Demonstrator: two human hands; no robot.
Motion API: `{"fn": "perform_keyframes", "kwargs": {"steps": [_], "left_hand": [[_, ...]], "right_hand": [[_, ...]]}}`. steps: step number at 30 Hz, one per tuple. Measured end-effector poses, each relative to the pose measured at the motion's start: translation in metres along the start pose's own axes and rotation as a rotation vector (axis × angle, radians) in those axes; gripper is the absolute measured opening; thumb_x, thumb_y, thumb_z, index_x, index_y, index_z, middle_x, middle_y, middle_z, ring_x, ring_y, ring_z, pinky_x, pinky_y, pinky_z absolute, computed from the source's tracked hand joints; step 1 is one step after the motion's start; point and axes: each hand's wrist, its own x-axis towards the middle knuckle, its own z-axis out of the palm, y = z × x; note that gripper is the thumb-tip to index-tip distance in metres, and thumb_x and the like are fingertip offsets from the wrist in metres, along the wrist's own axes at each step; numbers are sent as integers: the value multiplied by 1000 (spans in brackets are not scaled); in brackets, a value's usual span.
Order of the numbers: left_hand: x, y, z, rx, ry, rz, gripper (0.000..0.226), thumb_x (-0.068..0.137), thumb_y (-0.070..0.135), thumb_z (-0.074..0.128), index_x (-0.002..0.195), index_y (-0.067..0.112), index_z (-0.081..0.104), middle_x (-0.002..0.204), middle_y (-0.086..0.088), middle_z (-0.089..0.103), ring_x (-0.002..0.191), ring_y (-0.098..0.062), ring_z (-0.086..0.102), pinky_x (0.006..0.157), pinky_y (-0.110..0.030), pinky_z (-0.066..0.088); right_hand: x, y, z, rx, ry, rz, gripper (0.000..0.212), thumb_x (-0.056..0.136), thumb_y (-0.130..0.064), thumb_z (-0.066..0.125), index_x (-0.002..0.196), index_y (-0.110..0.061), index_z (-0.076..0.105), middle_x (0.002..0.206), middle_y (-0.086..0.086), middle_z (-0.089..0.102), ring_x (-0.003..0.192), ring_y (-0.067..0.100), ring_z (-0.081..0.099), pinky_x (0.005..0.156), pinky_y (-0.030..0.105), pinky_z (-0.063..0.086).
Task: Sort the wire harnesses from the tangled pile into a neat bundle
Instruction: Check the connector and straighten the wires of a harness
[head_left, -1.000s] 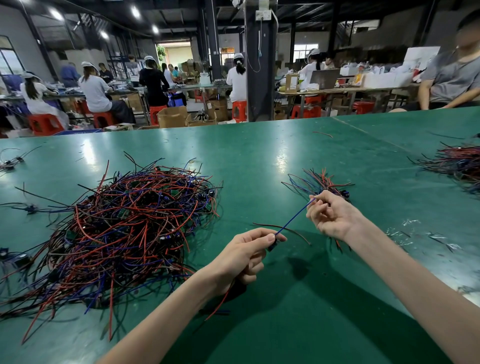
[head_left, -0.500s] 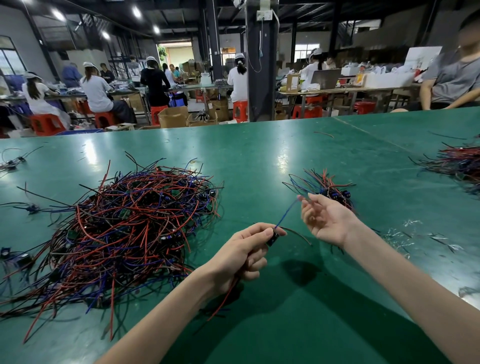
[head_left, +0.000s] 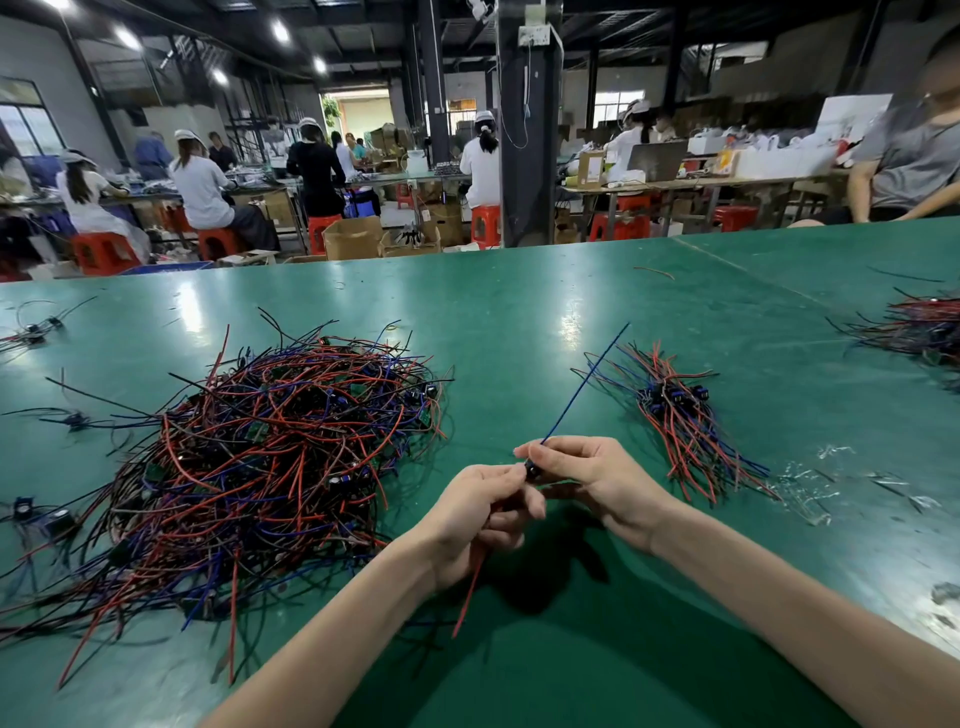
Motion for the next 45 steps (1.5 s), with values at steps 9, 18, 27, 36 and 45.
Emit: {"fn": "perform_keyframes", "kwargs": {"steps": [9, 18, 27, 36, 45], "left_hand": [[1, -2, 3, 28, 74, -1, 20, 100, 9, 35, 86, 11, 49, 55, -3, 60, 36, -2, 26, 31, -10, 21], [1, -6, 5, 69, 42, 12, 23, 99, 11, 41, 88, 7, 61, 57, -2, 63, 39, -3, 35, 36, -13, 30], [1, -8, 7, 161, -11, 7, 24, 101, 10, 36, 93, 4, 58, 67, -6, 70, 39, -7, 43, 37, -16, 37], [-1, -7, 8, 236, -97, 23, 28, 102, 14, 36, 90, 6, 59, 67, -5, 71, 38, -6, 47, 36, -15, 38], [-2, -9, 6, 227, -124, 84, 28, 102, 10, 33, 100, 9, 61, 78, -1, 73, 43, -5, 52, 42, -14, 41]], "right_hand": [[1, -4, -7, -93, -60, -43, 34, 71, -14, 72, 103, -4, 68, 76, 6, 67, 69, 13, 62, 70, 24, 51], [7, -8, -8, 85, 48, 20, 10, 83, 8, 60, 88, -1, 63, 55, 3, 56, 46, 10, 53, 51, 20, 51], [19, -20, -31, 155, 252, 4, 11, 82, 10, 60, 79, 0, 63, 49, 0, 57, 41, 7, 49, 45, 17, 47], [25, -29, -56, 149, 335, 14, 7, 84, 7, 59, 81, 2, 64, 49, 1, 54, 43, 9, 47, 45, 20, 47], [24, -35, -58, 250, 293, 161, 5, 87, 4, 55, 85, 4, 60, 64, 6, 40, 55, 14, 41, 44, 19, 47]]}}
